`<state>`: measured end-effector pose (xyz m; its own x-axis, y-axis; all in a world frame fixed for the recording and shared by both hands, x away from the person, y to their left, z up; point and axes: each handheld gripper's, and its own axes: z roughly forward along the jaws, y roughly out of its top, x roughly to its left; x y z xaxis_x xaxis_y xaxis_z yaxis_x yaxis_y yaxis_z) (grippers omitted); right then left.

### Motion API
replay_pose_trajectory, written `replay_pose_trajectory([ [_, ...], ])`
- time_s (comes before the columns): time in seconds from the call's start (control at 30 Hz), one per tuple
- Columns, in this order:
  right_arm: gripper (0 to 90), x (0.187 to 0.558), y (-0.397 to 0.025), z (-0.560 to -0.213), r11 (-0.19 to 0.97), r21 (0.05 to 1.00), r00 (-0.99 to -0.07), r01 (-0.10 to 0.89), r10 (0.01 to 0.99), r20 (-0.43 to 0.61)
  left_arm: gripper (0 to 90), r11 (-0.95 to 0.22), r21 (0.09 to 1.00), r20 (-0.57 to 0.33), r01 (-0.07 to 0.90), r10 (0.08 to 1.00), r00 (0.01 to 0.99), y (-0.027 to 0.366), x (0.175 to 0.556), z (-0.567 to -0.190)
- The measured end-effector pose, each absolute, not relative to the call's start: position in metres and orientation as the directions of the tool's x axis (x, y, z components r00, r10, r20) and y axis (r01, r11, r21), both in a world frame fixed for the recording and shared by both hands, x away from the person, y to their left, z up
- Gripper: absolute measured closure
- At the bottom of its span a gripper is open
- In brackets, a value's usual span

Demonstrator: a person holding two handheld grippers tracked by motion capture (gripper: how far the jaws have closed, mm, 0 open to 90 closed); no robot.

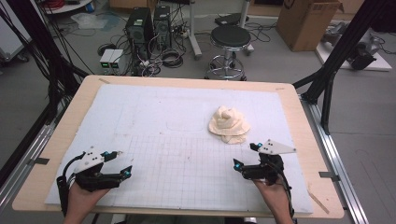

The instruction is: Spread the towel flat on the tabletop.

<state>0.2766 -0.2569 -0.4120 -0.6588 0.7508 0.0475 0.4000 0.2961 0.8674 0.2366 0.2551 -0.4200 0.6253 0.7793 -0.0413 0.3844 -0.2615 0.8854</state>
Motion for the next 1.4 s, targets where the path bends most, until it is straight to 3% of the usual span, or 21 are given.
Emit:
replay_pose_trajectory([
  [0.43,10.7,0.327,-0.243,-0.379,0.311,0.860,-0.639,0.404,0.769,0.022,21.3,-0.252,0.890,-0.045,0.381,0.783,0.621,0.258,0.236,-0.419],
  [0.77,16.9,0.363,-0.229,-0.367,0.336,0.849,-0.637,0.408,0.771,0.002,21.3,-0.251,0.890,-0.045,0.381,0.783,0.621,0.259,0.237,-0.419],
  [0.97,29.0,0.387,-0.220,-0.371,0.343,0.825,-0.625,0.450,0.780,0.016,21.3,-0.253,0.892,-0.040,0.376,0.782,0.622,0.259,0.237,-0.419],
  [1.17,34.7,0.399,-0.210,-0.384,0.390,0.799,-0.612,0.458,0.790,-0.035,21.3,-0.253,0.890,-0.043,0.380,0.783,0.621,0.261,0.238,-0.420],
  [1.4,45.1,0.418,-0.205,-0.414,0.435,0.712,-0.585,0.551,0.810,-0.042,21.4,-0.249,0.890,-0.046,0.381,0.784,0.619,0.261,0.239,-0.420],
])
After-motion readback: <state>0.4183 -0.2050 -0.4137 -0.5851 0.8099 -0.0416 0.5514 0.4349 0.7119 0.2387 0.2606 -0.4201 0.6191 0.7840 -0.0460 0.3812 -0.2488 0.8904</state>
